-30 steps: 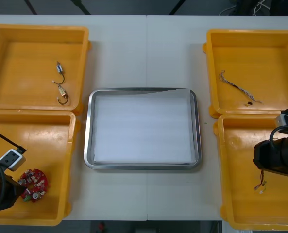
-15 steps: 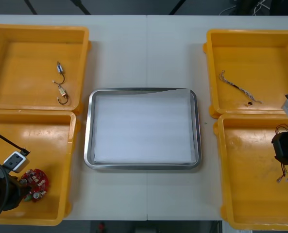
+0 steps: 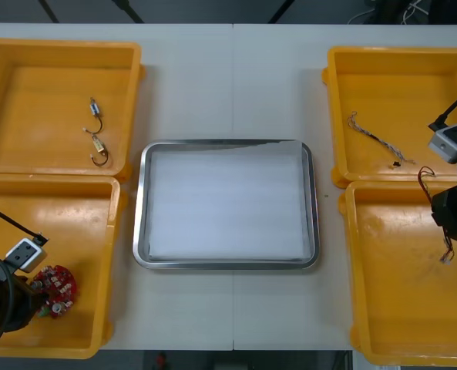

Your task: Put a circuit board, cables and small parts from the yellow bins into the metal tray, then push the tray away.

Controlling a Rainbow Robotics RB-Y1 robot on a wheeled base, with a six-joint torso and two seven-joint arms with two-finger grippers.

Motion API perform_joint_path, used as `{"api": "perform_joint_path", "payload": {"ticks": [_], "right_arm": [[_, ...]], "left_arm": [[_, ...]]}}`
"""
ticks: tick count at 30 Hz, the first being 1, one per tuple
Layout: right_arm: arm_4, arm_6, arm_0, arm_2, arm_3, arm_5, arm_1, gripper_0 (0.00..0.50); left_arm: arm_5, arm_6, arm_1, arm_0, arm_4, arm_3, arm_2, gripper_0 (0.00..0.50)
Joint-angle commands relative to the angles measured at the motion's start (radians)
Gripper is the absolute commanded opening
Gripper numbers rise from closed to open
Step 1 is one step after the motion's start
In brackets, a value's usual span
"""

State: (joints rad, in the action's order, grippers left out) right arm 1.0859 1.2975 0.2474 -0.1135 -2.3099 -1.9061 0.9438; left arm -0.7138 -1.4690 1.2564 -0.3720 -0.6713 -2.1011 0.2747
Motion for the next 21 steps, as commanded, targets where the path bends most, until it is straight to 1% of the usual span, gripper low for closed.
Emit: {"api": "perform_joint_path", "payload": {"ticks": [1, 4, 11, 17, 21], "right_arm": [[0.025, 0.071, 0.069, -0.026, 0.027, -0.014, 0.044, 0.000], [0.031, 0.075, 0.087, -0.025, 0.043, -0.014, 0.046, 0.000], [0.025, 0.077, 0.095, -0.025, 0.049, -0.014, 0.050, 0.000], [0.032, 0.078, 0.105, -0.023, 0.049, -0.014, 0.052, 0.000], [0.022, 0.075, 0.105, -0.017, 0.049, -0.014, 0.053, 0.000]], "left_arm": [[0.027, -0.120, 0.051, 0.016, 0.036, -0.023, 0.004, 0.500], [0.030, -0.125, 0.051, 0.016, 0.062, -0.031, 0.004, 0.500], [0.062, -0.134, 0.060, 0.018, 0.072, -0.031, 0.004, 0.500], [0.062, -0.146, 0.061, 0.022, 0.087, -0.042, 0.004, 0.500], [0.062, -0.154, 0.061, 0.024, 0.096, -0.045, 0.004, 0.500]]}}
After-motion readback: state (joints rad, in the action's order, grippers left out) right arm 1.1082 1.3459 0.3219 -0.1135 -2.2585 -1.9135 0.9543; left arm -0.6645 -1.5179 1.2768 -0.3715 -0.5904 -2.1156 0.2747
